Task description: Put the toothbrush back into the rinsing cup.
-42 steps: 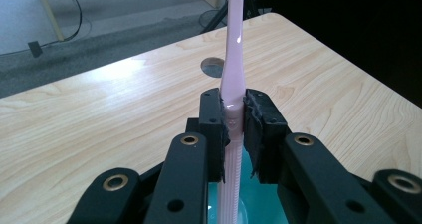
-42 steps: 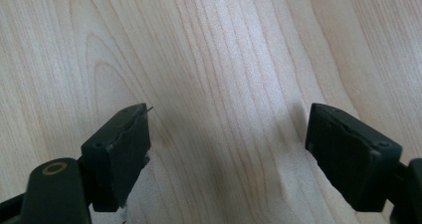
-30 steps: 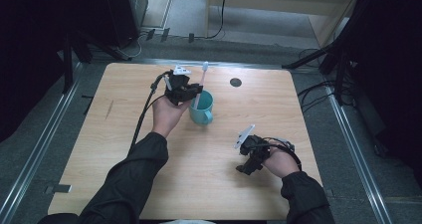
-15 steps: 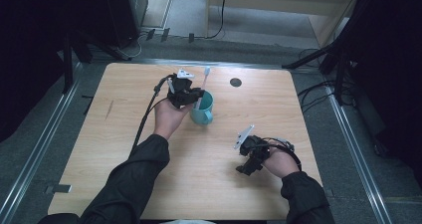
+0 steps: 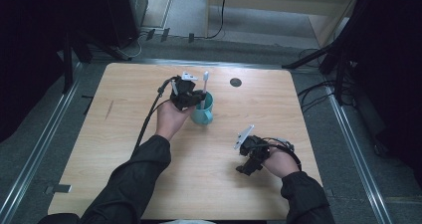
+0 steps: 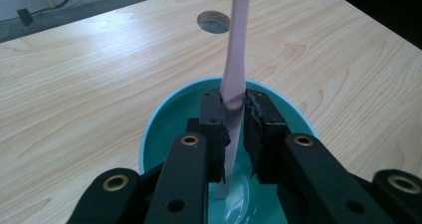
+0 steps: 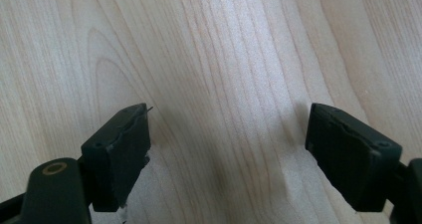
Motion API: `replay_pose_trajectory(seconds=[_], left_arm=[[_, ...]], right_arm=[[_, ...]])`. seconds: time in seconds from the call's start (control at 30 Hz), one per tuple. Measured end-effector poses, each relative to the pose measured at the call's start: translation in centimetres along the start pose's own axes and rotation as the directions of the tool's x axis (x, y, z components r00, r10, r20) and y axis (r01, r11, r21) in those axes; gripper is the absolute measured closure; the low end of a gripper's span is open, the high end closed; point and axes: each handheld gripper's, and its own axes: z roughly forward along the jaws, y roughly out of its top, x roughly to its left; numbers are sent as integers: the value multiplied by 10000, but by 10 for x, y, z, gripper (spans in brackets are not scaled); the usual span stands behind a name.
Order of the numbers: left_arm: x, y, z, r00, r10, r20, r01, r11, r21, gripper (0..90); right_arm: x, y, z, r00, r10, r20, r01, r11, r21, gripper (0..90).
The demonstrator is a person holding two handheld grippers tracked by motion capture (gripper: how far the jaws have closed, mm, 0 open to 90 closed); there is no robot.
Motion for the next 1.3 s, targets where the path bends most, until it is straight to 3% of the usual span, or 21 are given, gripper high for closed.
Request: replay_pose_trajectory(seconds=[0.4, 0.67, 0.97, 1.2, 1.3], left_arm=[[0, 2, -6, 10000, 52, 81, -52, 9999, 87, 822], [-5, 5, -22, 9988, 475, 141, -479, 9986, 237, 788], [-3, 3, -50, 9966, 214, 790, -254, 9984, 502, 672], [-3, -11, -65, 9957, 307, 876, -371, 9967, 715, 592], [0, -17, -70, 9958, 159, 897, -227, 9969, 755, 557]], right_arm=[[0, 0, 0, 10000, -1, -4, 1, 10000, 6, 182], [1, 0, 1, 10000, -59, -34, 59, 10000, 67, 182], [2, 1, 2, 9999, -81, -84, 82, 9999, 127, 182], [2, 1, 2, 9999, -86, -81, 87, 9999, 140, 182], [2, 1, 2, 9999, -108, -76, 109, 9998, 159, 182]])
